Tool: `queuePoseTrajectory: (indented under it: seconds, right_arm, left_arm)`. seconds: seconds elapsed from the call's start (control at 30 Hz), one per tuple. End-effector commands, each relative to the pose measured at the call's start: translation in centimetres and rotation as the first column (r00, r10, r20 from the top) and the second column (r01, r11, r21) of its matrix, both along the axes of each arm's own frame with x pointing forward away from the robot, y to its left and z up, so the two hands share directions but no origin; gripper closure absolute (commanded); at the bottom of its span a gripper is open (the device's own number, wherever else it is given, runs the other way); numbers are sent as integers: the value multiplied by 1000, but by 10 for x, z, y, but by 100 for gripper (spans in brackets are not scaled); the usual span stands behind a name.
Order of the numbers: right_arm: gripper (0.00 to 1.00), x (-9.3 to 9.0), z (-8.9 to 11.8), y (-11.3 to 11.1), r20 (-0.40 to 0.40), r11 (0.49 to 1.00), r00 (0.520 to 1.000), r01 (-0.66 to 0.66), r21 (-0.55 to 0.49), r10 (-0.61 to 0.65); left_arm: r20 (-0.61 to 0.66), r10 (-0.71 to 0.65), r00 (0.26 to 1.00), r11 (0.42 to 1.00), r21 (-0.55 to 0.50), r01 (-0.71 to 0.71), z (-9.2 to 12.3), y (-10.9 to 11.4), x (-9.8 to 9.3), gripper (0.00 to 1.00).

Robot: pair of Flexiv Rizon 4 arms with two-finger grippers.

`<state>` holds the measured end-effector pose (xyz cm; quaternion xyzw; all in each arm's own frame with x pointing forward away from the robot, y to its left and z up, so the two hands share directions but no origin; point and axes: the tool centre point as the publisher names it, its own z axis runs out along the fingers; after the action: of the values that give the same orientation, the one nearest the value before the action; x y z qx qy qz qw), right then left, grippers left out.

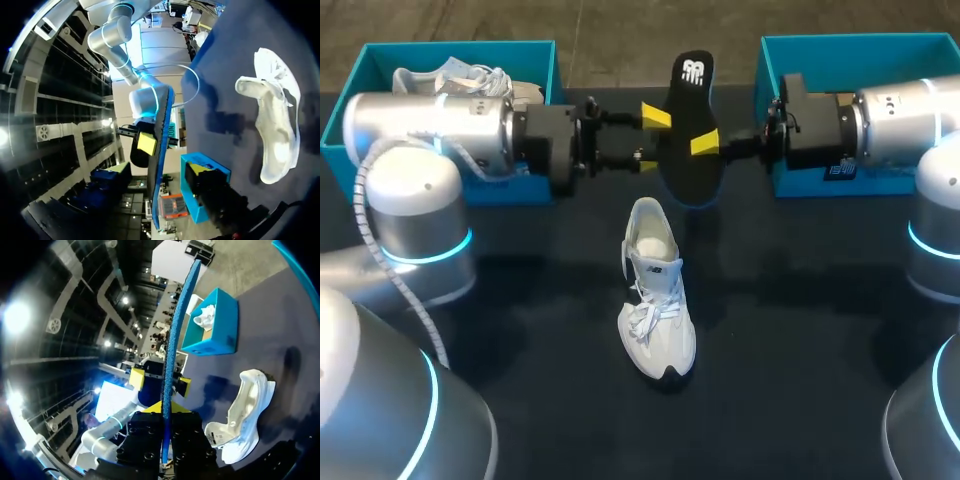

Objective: Take the shoe out of the shoebox, open the shoe tongue, remove and reinsert the insole, then place the shoe into the shoebox

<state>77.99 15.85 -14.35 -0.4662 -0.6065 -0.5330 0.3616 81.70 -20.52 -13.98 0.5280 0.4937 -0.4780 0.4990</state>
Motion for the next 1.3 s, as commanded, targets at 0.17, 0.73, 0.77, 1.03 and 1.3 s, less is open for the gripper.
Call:
queuePoseTrajectory:
  seconds: [0.17, 0.73, 0.77, 1.03, 1.3]
  right_arm:
    - [100, 11, 4, -4, 88, 999, 996, -28, -32, 31]
    - [100, 25, 23, 5, 388, 995, 918, -48, -84, 77]
    - [100, 25, 23, 5, 388, 995, 918, -48, -84, 77]
    - [100, 25, 23, 5, 388, 995, 918, -48, -84, 77]
    - [100, 25, 23, 5, 388, 995, 918, -48, -84, 77]
  left_arm:
    - [-65, 9, 998, 995, 95, -2, -1, 49, -3, 0]
    - [-421, 113, 900, 975, 219, -20, -23, 90, 2, 0]
    - [-421, 113, 900, 975, 219, -20, -23, 90, 2, 0]
    - [-421, 113, 900, 975, 219, -20, -23, 90, 2, 0]
    - [-421, 113, 900, 975, 219, -20, -23, 90, 2, 0]
